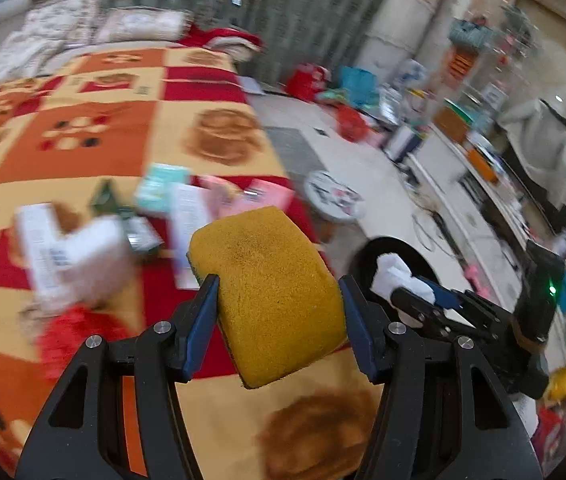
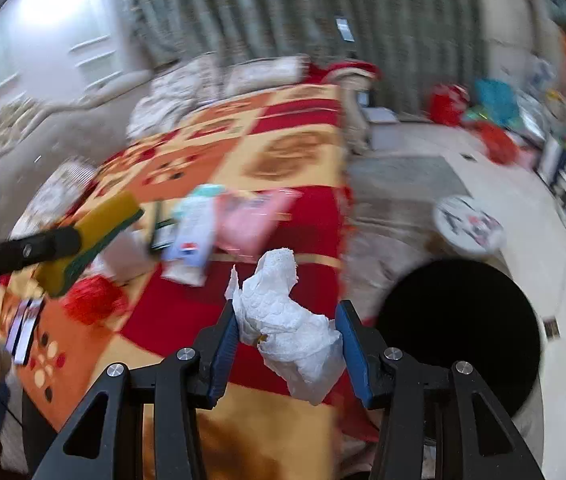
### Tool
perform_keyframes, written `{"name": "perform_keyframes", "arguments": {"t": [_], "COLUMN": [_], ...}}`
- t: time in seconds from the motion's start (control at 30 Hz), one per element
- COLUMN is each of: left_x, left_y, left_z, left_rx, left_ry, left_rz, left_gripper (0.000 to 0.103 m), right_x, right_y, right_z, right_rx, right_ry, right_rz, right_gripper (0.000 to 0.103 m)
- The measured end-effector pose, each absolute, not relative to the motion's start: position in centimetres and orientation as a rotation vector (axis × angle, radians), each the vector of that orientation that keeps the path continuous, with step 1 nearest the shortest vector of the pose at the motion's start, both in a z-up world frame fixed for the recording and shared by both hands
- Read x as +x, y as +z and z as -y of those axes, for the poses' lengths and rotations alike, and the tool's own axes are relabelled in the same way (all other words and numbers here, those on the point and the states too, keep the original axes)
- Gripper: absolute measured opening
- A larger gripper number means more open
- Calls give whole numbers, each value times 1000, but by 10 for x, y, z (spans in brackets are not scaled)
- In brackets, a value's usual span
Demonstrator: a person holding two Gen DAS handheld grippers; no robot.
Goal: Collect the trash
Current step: 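Carry the sponge and tissue in both tools over the black bin, then open both tools to drop the sponge and tissue into the bin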
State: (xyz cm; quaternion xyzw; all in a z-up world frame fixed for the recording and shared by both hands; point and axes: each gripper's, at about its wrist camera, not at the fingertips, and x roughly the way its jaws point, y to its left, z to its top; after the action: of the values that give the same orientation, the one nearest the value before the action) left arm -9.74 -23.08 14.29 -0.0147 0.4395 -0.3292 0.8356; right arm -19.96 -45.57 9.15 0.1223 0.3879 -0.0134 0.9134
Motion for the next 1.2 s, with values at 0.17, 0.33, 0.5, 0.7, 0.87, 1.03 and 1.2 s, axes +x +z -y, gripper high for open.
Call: {"name": "perform_keyframes", "arguments": {"t": [0.17, 0.33, 0.5, 0.7, 0.87, 1.03, 1.2], "left_x": [-101, -100, -102, -103, -98, -92, -90], "left_y": [126, 112, 101, 93, 86, 83, 81], "left_z": [290, 331, 366, 393, 406, 410, 409], "left_rx": [14, 39, 80, 95, 82, 21, -13], "left_ry": [-785, -826, -857, -898, -923, -979, -999], "left_rz": [-971, -996, -1001, -1003, -1012, -1052, -1076], "left_gripper": [58, 59, 61, 61, 63, 70, 77], "right_x": [-214, -222, -227, -225, -224, -224, -226], "right_y": [76, 68, 63, 60, 56, 51, 49], "right_z": [510, 541, 561, 577, 586, 595, 600], "right_rx": [327, 361, 390, 419, 445, 502, 540], "right_ry": [-166, -230, -262, -285, -288, -273, -268], "right_rz": [-827, -835, -835, -831, -836, -846, -842], "right_gripper": [47, 47, 48, 49, 50, 50, 59]}}
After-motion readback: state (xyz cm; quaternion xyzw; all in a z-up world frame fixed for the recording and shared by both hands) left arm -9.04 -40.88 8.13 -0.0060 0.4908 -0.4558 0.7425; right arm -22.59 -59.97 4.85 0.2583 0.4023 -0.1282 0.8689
